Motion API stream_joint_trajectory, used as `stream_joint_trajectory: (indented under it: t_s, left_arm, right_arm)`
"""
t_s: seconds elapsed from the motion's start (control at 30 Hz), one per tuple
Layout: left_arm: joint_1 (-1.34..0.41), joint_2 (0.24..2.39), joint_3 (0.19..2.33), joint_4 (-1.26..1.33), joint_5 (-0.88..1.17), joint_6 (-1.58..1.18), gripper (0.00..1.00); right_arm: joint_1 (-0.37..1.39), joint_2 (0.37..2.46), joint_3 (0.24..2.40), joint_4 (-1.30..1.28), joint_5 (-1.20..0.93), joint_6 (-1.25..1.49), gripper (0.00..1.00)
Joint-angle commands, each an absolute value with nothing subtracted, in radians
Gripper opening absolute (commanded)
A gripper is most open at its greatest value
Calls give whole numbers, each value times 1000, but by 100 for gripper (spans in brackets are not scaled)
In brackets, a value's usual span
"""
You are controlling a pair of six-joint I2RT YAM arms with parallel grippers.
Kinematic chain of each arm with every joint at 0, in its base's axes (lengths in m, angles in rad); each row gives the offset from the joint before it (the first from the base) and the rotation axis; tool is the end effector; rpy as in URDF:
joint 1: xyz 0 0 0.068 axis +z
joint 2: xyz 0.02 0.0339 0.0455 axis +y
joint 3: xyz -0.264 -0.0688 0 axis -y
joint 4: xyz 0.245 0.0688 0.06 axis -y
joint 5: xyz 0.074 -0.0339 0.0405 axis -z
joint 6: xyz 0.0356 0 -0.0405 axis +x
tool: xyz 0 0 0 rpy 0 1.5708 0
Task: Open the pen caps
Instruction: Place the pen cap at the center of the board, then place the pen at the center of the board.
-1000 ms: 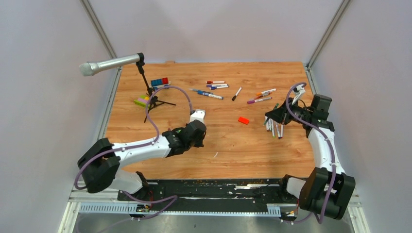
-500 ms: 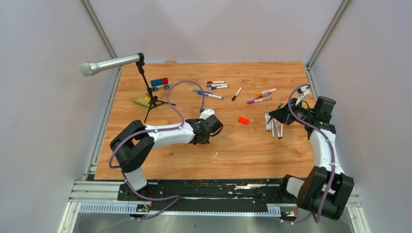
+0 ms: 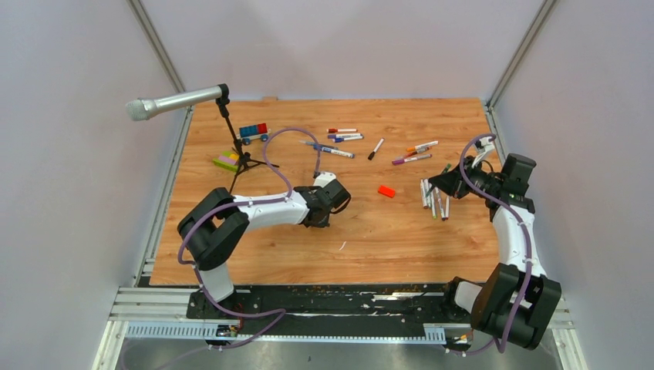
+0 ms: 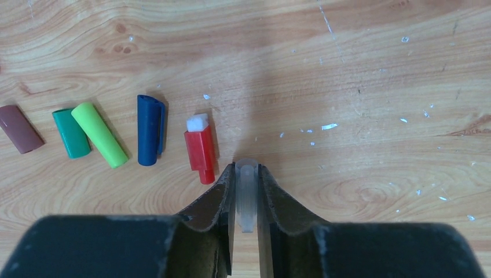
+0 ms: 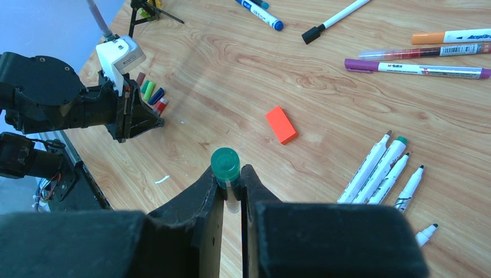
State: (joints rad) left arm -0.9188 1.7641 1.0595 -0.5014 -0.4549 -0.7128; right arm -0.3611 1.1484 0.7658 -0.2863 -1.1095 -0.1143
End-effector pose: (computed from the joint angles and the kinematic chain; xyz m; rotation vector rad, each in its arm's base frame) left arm 0.2151 -0.2560 0.1606 0.1548 2.5632 0.0623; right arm 0.2282 -0.0521 0.2628 -0.3273 1.9284 0.9146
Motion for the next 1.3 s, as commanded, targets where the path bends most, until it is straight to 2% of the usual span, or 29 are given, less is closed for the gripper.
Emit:
stream_joint_trajectory:
  t_s: [0.0, 0.1, 0.57, 0.73, 0.9, 1.13, 1.27]
  left_arm:
    - [-911, 1772, 1100, -483, -459, -732, 25]
    - [-911, 1763, 1102, -486, -455, -731, 30]
    - [-911, 1600, 1100, -515, -436, -727, 34]
    - [-911, 1481, 1032, -469, -391, -686, 45]
    - [-910, 1344, 881, -326, -277, -625, 56]
    - [-901, 1120, 710, -178, -246, -596, 81]
    - [-899, 1029, 669, -167, -254, -582, 83]
  right_arm:
    - [-371, 1142, 762, -240, -1144, -132, 0]
    - [-373, 1142, 762, -241, -1145, -132, 0]
    - [-412, 1139, 770, -270, -1130, -156, 0]
    - [-433, 1143, 795, -354, -1032, -256, 0]
    - [-448, 1160, 822, -437, -844, -361, 1]
    - [-479, 1263, 860, -502, -647, -416, 1]
    - [-489, 1338, 884, -532, -613, -422, 1]
